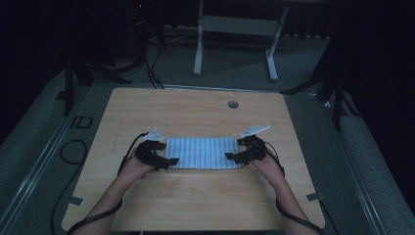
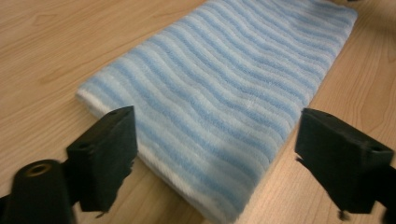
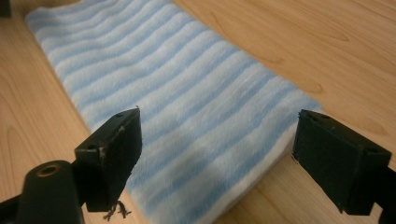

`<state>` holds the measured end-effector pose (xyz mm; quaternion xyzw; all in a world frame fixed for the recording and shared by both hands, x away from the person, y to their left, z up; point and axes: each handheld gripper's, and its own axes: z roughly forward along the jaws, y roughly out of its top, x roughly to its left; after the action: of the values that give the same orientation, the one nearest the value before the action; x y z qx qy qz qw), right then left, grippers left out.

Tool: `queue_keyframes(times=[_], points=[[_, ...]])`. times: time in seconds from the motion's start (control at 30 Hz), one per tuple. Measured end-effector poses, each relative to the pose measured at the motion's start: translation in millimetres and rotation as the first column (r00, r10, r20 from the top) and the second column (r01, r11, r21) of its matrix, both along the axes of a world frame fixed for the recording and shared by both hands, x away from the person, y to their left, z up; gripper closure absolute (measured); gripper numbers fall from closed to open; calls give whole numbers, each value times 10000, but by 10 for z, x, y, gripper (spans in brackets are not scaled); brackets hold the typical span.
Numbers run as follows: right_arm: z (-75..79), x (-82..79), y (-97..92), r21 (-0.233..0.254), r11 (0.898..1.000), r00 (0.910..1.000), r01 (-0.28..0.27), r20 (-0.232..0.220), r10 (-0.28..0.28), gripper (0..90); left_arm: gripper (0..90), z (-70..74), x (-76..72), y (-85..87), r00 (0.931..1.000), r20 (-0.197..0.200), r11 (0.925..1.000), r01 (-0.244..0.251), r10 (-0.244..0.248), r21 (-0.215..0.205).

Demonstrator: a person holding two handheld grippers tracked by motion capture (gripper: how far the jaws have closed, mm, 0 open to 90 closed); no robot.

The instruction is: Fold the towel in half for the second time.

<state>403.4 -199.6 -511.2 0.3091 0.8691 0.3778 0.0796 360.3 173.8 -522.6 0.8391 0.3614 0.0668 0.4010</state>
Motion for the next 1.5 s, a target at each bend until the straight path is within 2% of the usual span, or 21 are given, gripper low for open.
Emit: queue_keyframes(times=[0.07, 0.13, 0.17, 0.23, 0.3, 0.37, 0.53, 0.63, 0.77, 0.8, 0.9, 0.97, 1.13, 1.3, 1.33, 1.37, 1.43, 1.5], points=[[-17, -43, -29, 2, 10000, 9998, -40, 206, 40, 147, 72, -26, -52, 29, 9998, 187, 9999, -89, 88, 59], [-26, -63, -43, -48, 10000, 9995, -61, 301, 62, 143, 71, -34, -79, 48, 9998, 197, 9999, -97, 95, 116], [-37, -85, -57, -162, 9999, 9990, -41, 449, 48, 141, 71, -50, -138, 91, 9998, 166, 9998, -141, 143, -106], [-71, -134, -119, -259, 9997, 9980, -45, 627, 61, 138, 26, -66, -205, 143, 9990, 308, 9993, -317, 323, -214], [-98, -164, -167, -290, 9996, 9970, 41, 774, -18, 137, 19, -81, -268, 209, 9983, 335, 9983, -459, 471, -358], [-123, -191, -220, -295, 9995, 9965, 114, 831, -89, 136, 19, -100, -329, 271, 9958, 523, 9969, -742, 754, -253], [-165, -259, -374, -186, 9992, 9939, 366, 1043, -344, 135, 19, -144, -452, 433, 9927, 562, 9943, -1068, 1067, -9], [-202, -295, -483, -144, 9986, 9935, 517, 1024, -500, 134, 19, -160, -530, 533, 9894, 615, 9913, -1312, 1317, -108], [-241, -338, -596, -111, 9974, 9929, 709, 962, -695, 134, 19, -190, -635, 650, 9834, 876, 9873, -1585, 1589, -118], [-274, -365, -669, -206, 9958, 9905, 893, 1070, -867, 134, 19, -196, -649, 671, 9828, 847, 9864, -1638, 1640, -92], [-320, -395, -765, -198, 9937, 9897, 1104, 935, -1081, 134, 19, -219, -705, 756, 9794, 801, 9827, -1848, 1854, -146], [-341, -420, -831, -231, 9922, 9885, 1228, 916, -1202, 134, 19, -231, -740, 819, 9757, 869, 9796, -2006, 2011, -145], [-347, -516, -984, -50, 9863, 9820, 1646, 951, -1634, 134, 19, -286, -821, 965, 9643, 729, 9670, -2539, 2547, -203], [-338, -635, -1121, 113, 9782, 9709, 2076, 1197, -2074, 135, 19, -320, -922, 1067, 9497, 792, 9530, -3014, 3028, -300], [-338, -635, -1121, 113, 9782, 9709, 2076, 1197, -2074, 135, 19, -320, -922, 1067, 9497, 792, 9530, -3014, 3028, -300], [-335, -665, -1150, 185, 9761, 9685, 2165, 1218, -2172, 135, 19, -320, -972, 1096, 9425, 955, 9473, -3183, 3204, -371], [-334, -754, -1234, 250, 9701, 9603, 2414, 1381, -2425, 134, 19, -311, -1007, 1093, 9372, 1073, 9432, -3291, 3320, -448], [-334, -809, -1287, 327, 9639, 9527, 2642, 1470, -2660, 134, 19, -307, -1041, 1083, 9354, 1208, 9431, -3287, 3324, -499]])
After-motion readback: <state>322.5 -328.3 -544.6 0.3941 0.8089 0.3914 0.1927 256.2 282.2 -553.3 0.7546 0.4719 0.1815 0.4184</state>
